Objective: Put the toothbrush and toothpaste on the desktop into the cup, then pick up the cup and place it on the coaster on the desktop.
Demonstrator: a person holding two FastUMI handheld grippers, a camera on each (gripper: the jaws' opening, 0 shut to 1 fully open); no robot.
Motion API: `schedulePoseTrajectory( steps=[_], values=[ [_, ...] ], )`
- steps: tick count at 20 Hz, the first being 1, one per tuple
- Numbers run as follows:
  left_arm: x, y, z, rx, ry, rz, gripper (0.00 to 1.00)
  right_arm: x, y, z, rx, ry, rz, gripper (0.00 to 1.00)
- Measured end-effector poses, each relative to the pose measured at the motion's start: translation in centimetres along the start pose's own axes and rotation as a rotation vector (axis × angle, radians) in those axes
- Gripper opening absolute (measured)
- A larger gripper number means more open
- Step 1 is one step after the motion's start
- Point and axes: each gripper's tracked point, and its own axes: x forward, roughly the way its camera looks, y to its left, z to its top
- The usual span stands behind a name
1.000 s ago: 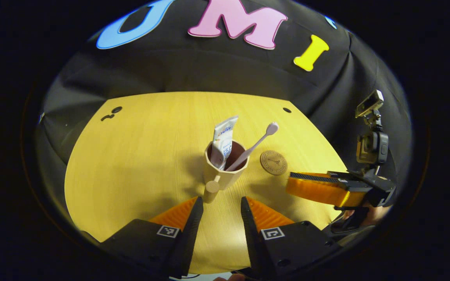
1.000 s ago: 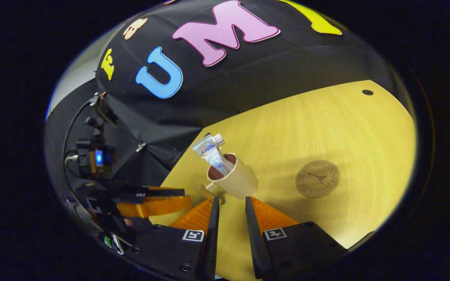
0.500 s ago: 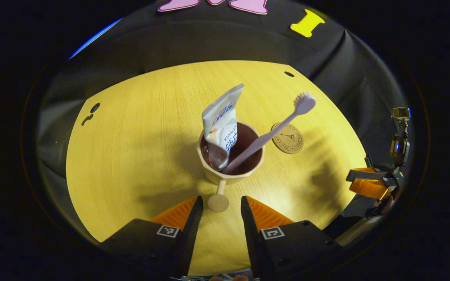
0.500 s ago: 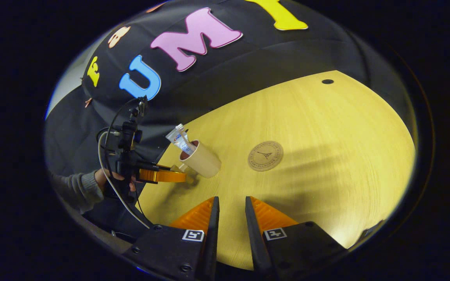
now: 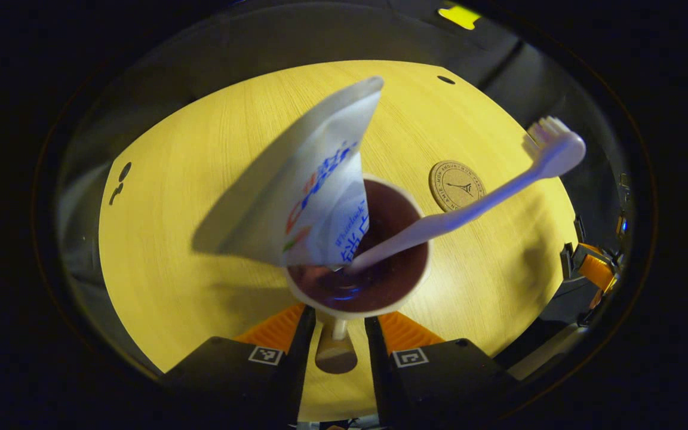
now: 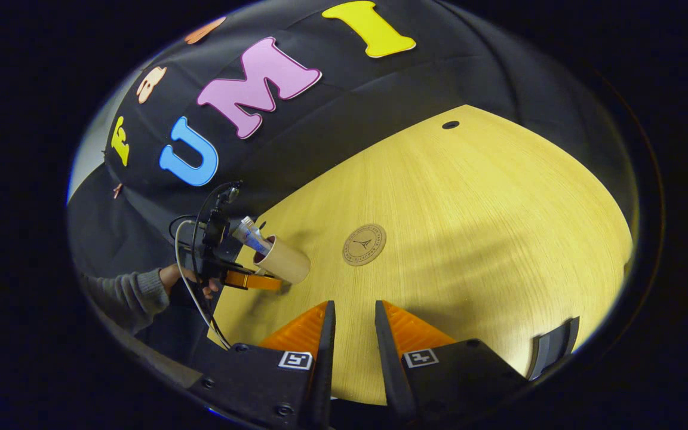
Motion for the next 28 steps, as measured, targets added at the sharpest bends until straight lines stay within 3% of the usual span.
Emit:
schedulePoseTrajectory(
  steps=[3,4,9,13,15,16,18,19,20,26,28],
  values=[
    [0.7,0.1,0.1,0.014,0.031,0.006,0.53,-0.5,-0.4,0.2,0.010,-0.005,-0.007,0.40],
    [0.8,0.0,0.4,0.024,0.026,0.004,0.43,-0.6,-0.6,0.1,0.012,-0.005,-0.010,0.41],
    [0.9,0.0,0.5,0.040,0.026,0.019,0.28,-0.8,-1.2,0.4,0.032,-0.007,-0.019,0.40],
    [0.9,0.1,0.6,0.046,-0.003,0.048,0.35,-0.9,-1.3,0.6,0.029,-0.009,-0.020,0.41],
    [0.4,-0.2,1.0,0.048,-0.025,0.052,0.30,-1.0,-1.5,0.7,0.032,-0.005,-0.019,0.41],
    [0.1,-0.7,1.4,0.044,-0.034,0.039,0.34,-1.0,-1.5,0.6,0.032,-0.005,-0.019,0.40],
    [-0.7,-1.9,2.2,0.049,-0.049,0.014,0.29,-1.0,-1.7,0.7,0.034,-0.005,-0.018,0.41],
    [-1.1,-2.5,2.8,0.067,-0.060,0.010,0.34,-1.0,-1.8,0.8,0.036,-0.005,-0.018,0.41],
    [-1.4,-3.1,3.4,0.088,-0.071,0.009,0.30,-1.0,-1.9,0.9,0.038,-0.005,-0.018,0.41],
    [-1.3,-8.0,6.7,0.162,-0.081,-0.033,0.29,-1.8,-3.2,1.7,0.052,-0.026,-0.031,0.41],
    [-0.8,-9.5,7.4,0.182,-0.074,-0.042,0.34,-2.2,-3.9,1.8,0.064,-0.032,-0.041,0.41]
  ],
)
